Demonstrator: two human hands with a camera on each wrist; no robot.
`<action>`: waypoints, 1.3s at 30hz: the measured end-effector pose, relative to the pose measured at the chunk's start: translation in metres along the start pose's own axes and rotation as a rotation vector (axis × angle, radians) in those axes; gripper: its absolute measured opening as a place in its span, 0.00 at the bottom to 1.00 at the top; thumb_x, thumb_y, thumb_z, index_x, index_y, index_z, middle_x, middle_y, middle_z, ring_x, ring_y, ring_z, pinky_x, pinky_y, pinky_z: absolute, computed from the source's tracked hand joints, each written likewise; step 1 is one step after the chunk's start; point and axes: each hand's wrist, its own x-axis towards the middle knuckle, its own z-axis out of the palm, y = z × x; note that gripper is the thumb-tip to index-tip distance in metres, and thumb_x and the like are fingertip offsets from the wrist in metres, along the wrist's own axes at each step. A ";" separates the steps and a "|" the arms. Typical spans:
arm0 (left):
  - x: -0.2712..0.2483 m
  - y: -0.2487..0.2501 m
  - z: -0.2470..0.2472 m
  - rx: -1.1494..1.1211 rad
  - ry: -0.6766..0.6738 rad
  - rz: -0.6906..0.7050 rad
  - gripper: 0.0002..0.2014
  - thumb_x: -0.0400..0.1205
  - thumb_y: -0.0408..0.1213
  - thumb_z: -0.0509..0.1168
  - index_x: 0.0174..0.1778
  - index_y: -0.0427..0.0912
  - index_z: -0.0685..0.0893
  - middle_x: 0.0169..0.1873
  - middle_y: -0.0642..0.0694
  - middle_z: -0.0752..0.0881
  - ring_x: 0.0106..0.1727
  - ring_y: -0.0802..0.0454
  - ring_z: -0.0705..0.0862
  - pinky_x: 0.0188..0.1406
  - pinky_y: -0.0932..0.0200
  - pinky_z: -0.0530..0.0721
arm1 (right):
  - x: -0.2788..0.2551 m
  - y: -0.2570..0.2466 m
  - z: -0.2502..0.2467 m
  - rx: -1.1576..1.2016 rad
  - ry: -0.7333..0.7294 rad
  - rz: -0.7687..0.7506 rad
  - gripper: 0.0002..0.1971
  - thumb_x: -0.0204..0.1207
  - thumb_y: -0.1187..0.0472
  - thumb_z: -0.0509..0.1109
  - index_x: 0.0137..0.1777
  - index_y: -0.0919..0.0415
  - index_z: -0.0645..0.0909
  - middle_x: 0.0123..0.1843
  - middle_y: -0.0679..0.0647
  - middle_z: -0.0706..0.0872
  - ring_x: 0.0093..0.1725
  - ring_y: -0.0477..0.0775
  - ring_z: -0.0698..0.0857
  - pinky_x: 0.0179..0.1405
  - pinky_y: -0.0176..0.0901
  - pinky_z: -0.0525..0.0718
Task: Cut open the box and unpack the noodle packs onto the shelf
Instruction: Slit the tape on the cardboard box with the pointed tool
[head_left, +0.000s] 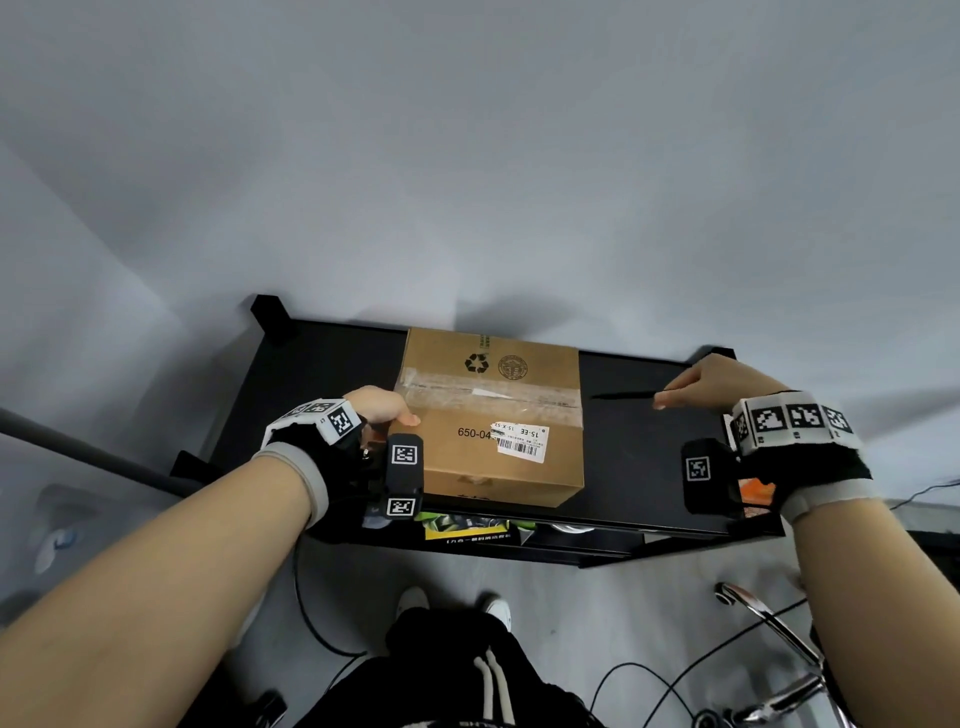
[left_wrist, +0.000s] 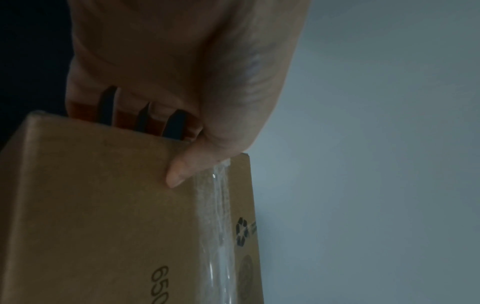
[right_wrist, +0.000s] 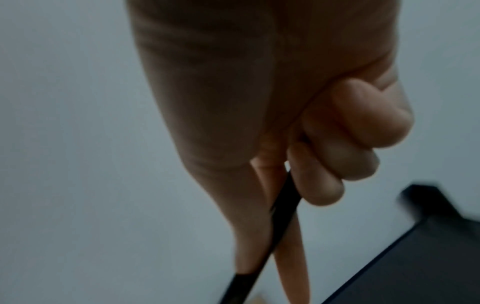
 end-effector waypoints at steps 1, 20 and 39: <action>0.004 -0.002 0.000 -0.019 -0.013 -0.014 0.28 0.72 0.36 0.73 0.68 0.33 0.77 0.66 0.35 0.82 0.64 0.37 0.82 0.67 0.43 0.81 | -0.003 -0.008 0.001 0.055 -0.007 -0.036 0.09 0.72 0.45 0.72 0.40 0.47 0.90 0.44 0.49 0.90 0.37 0.46 0.81 0.38 0.37 0.73; 0.067 -0.037 0.009 -0.204 -0.058 -0.004 0.69 0.24 0.56 0.84 0.69 0.47 0.76 0.62 0.42 0.87 0.60 0.39 0.87 0.60 0.35 0.84 | 0.015 -0.146 0.078 0.106 0.032 -0.241 0.17 0.75 0.42 0.67 0.43 0.53 0.92 0.16 0.46 0.73 0.21 0.43 0.68 0.22 0.35 0.65; 0.093 -0.042 0.009 -0.144 -0.067 0.020 0.69 0.25 0.57 0.84 0.69 0.44 0.77 0.60 0.40 0.88 0.58 0.38 0.88 0.60 0.35 0.84 | 0.015 -0.161 0.084 0.073 0.112 -0.238 0.16 0.73 0.43 0.68 0.41 0.52 0.92 0.19 0.47 0.72 0.23 0.45 0.72 0.24 0.38 0.69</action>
